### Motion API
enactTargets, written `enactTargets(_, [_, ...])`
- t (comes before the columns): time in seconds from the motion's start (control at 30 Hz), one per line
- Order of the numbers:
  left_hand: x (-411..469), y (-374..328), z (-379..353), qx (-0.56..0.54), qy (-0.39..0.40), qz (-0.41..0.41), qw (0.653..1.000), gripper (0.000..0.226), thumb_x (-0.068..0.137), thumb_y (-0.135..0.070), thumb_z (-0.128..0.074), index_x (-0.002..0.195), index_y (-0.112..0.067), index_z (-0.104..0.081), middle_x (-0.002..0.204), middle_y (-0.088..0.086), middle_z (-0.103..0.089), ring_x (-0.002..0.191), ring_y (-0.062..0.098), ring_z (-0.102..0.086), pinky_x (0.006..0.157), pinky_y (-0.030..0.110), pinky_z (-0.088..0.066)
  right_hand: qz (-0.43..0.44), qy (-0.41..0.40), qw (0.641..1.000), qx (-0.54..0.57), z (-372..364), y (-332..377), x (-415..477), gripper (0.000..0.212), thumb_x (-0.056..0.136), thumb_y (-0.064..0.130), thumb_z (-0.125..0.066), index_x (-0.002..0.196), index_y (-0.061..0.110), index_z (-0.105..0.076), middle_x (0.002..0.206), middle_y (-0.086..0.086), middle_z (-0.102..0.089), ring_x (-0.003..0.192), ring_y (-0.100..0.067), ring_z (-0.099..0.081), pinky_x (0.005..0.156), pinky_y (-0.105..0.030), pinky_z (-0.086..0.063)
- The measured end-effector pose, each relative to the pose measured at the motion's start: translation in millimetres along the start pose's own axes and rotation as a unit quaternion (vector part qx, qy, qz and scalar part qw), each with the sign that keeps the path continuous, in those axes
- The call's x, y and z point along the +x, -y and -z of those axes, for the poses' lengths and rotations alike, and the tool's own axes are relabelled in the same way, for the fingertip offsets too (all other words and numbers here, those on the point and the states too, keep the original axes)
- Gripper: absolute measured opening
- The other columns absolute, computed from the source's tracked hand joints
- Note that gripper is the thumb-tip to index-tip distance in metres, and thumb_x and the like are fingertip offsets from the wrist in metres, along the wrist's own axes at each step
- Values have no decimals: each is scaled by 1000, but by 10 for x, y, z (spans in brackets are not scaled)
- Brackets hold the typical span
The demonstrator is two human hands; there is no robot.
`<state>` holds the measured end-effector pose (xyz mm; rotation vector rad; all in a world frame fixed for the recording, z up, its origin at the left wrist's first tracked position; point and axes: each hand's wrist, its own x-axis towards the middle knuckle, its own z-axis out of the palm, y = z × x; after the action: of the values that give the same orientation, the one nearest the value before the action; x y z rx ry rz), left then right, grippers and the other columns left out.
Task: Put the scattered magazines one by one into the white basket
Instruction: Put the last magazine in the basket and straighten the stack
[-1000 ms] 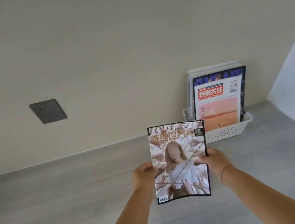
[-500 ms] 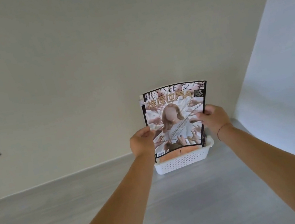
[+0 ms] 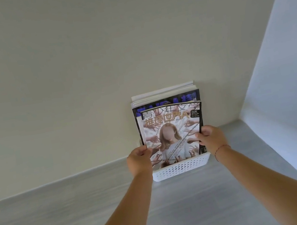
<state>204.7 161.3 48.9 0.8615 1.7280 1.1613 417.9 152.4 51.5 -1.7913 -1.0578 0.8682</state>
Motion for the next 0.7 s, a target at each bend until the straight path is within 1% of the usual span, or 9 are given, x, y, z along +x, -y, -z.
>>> enactTargets(0.17, [-19,-19,-57,88,-29,-36,995,15,82,-11,-67,97,-11,-65,102,6,-69,76,16,-57,52,19,-37,-30,-53,998,33,-4,-75,46,16,83,12,-63,97,13,-56,96,-7,-65,93,-28,-66,88,-46,-54])
enactTargets(0.23, [-31,-12,-86,100,-45,-37,993,27,82,-9,-67,108,-9,-56,116,12,-61,88,23,-57,67,27,-46,-23,-68,997,29,-21,-79,18,16,83,12,-61,97,14,-54,99,-7,-64,91,-25,-64,81,-39,-54])
enactTargets(0.3, [-55,12,-151,86,-12,-27,996,49,87,-7,-59,133,-10,-41,135,14,-48,112,29,-55,89,37,-49,0,-67,998,7,-41,-98,-5,16,84,11,-58,101,13,-56,97,-3,-62,87,-19,-61,69,-23,-47])
enactTargets(0.4, [-112,35,-243,79,75,-23,994,67,91,0,-41,148,-27,-17,148,7,-40,119,32,-53,89,43,-51,55,-56,996,-30,-45,-118,2,17,85,9,-56,102,11,-58,95,2,-59,83,-12,-57,63,-12,-39])
enactTargets(0.5, [-76,-19,-195,21,118,9,993,61,86,-1,-44,138,-31,-36,137,9,-53,107,29,-60,72,38,-55,69,-70,995,19,-14,-25,78,8,85,19,-57,82,22,-50,78,2,-48,68,-11,-51,56,-18,-44])
enactTargets(0.57, [-15,-76,-139,-43,149,27,988,34,87,-22,-54,121,-27,-53,126,7,-60,107,26,-60,81,41,-53,18,-44,994,99,8,69,153,19,89,31,-47,76,18,-49,70,-8,-43,62,-17,-46,52,-28,-52])
enactTargets(0.6, [21,-94,-115,-63,167,32,983,29,88,-40,-54,111,-24,-59,123,7,-63,109,27,-60,90,45,-50,-25,-2,989,147,20,125,180,31,91,35,-40,85,8,-56,72,-19,-49,65,-23,-53,58,-37,-58])
enactTargets(0.63, [59,-109,-101,-74,184,38,979,42,87,-57,-47,102,-21,-63,120,8,-65,110,28,-60,96,48,-47,-64,49,978,191,33,154,205,43,91,37,-34,95,4,-61,77,-25,-60,67,-30,-61,63,-43,-60])
enactTargets(0.7, [123,-129,-87,-100,195,60,974,67,82,-75,-32,87,-19,-69,112,12,-68,107,29,-64,94,48,-49,-110,109,962,225,54,124,253,55,92,44,-23,95,16,-71,83,-18,-72,70,-34,-71,64,-41,-60])
